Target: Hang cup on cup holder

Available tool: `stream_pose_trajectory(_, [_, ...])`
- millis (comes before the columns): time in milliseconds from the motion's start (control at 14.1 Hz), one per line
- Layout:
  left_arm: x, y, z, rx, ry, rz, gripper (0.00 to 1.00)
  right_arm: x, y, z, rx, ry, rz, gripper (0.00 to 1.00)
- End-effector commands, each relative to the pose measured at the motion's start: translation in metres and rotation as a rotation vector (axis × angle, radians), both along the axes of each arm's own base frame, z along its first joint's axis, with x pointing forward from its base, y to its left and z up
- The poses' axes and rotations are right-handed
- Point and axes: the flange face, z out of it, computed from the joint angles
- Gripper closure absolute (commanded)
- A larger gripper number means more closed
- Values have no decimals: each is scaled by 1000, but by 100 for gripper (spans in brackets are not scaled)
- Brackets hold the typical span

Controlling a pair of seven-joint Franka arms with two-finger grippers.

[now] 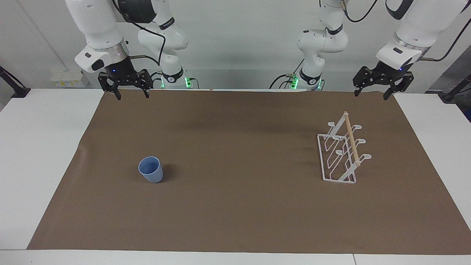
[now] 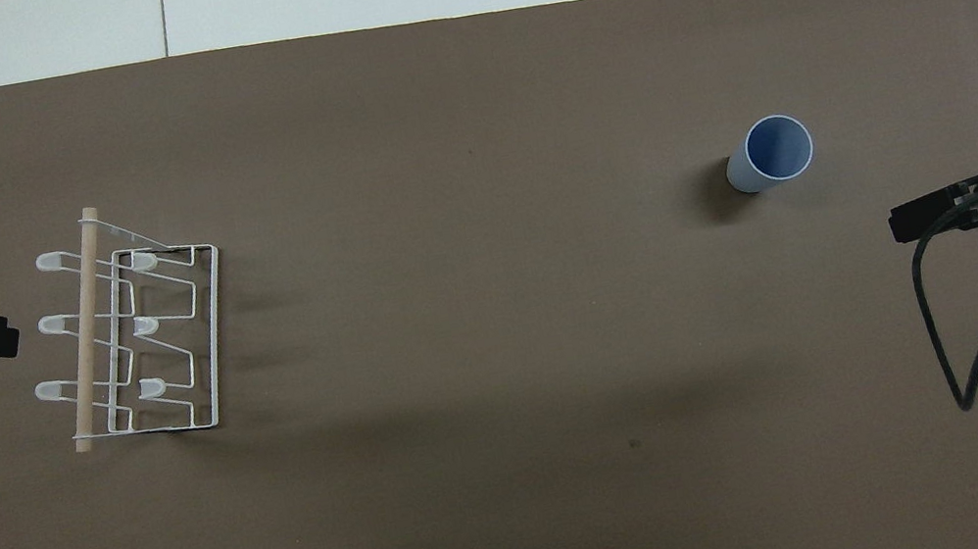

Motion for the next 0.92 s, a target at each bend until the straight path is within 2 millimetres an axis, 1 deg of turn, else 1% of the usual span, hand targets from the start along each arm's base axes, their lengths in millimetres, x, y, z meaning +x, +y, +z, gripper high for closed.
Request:
stream_pose_trajectory(0, [-7, 4, 1, -11, -4, 14, 0, -4, 0, -1, 17, 3, -8, 0])
stream_pose_trajectory(142, [-6, 3, 1, -11, -6, 14, 0, -5, 3, -1, 43, 4, -13, 0])
stream_pose_trajectory(355, [-6, 3, 1, -11, -6, 16, 0, -4, -2, -1, 46, 2, -22, 0])
stream_pose_trajectory(852, [-6, 3, 1, -11, -6, 14, 0, -3, -2, 0, 45, -6, -19, 0])
